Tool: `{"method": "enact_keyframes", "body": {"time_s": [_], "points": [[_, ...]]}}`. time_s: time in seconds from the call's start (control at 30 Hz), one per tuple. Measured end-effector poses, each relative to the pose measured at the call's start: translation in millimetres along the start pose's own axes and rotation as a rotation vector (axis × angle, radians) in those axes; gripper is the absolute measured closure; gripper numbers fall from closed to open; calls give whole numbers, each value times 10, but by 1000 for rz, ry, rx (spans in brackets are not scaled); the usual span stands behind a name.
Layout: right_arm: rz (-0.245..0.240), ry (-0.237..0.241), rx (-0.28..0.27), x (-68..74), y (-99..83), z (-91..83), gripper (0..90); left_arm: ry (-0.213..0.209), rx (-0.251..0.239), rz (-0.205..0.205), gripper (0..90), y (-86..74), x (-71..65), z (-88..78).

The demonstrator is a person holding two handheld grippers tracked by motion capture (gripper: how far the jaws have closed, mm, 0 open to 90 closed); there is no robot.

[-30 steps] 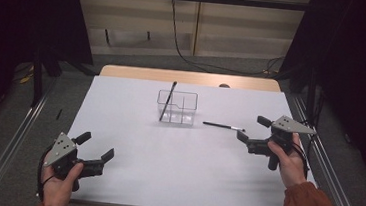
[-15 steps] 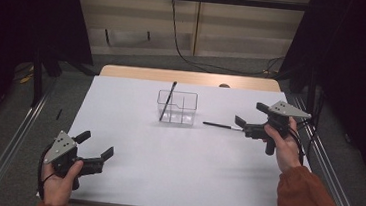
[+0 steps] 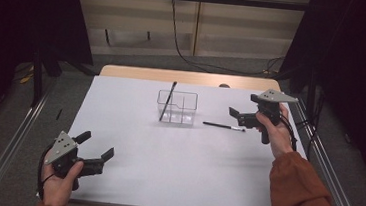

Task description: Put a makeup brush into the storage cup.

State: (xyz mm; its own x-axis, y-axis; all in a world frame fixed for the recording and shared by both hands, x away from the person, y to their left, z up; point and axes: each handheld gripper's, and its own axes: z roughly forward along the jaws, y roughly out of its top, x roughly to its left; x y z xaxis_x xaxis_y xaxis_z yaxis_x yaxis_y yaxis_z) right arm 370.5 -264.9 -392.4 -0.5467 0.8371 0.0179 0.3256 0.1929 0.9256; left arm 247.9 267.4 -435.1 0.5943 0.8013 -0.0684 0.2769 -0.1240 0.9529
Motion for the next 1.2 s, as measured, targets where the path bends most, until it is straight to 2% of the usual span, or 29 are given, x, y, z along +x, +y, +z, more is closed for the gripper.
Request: {"method": "enact_keyframes", "body": {"time_s": [0.17,0.27,0.4,0.53,0.67,0.8,0.83,0.87,0.9,0.97,1.0,1.2], "points": [[6,-2,13,-28,96,27,0,6,5,0,25,-1,14,-13],[18,-19,55,-53,89,98,7,8,3,2,25,0,12,-10],[-15,0,124,-76,47,170,16,2,12,9,25,-2,13,0],[-6,21,235,-116,65,226,16,1,10,10,25,-1,8,7],[-1,18,309,-200,77,249,51,-1,12,5,25,-4,9,5],[-35,27,383,-241,74,267,63,-2,17,10,25,-7,13,15],[-30,50,409,-256,84,273,74,-2,19,12,25,-7,15,15],[-14,80,431,-271,97,284,51,-2,19,12,25,-6,16,15],[-19,103,458,-278,118,295,32,-1,19,12,25,-6,15,15],[-28,99,480,-273,137,313,33,-1,14,10,25,-5,11,14],[-34,114,516,-270,152,336,32,1,14,11,25,-5,10,13],[-61,146,646,-267,190,444,34,2,10,16,25,-2,12,3]]}}
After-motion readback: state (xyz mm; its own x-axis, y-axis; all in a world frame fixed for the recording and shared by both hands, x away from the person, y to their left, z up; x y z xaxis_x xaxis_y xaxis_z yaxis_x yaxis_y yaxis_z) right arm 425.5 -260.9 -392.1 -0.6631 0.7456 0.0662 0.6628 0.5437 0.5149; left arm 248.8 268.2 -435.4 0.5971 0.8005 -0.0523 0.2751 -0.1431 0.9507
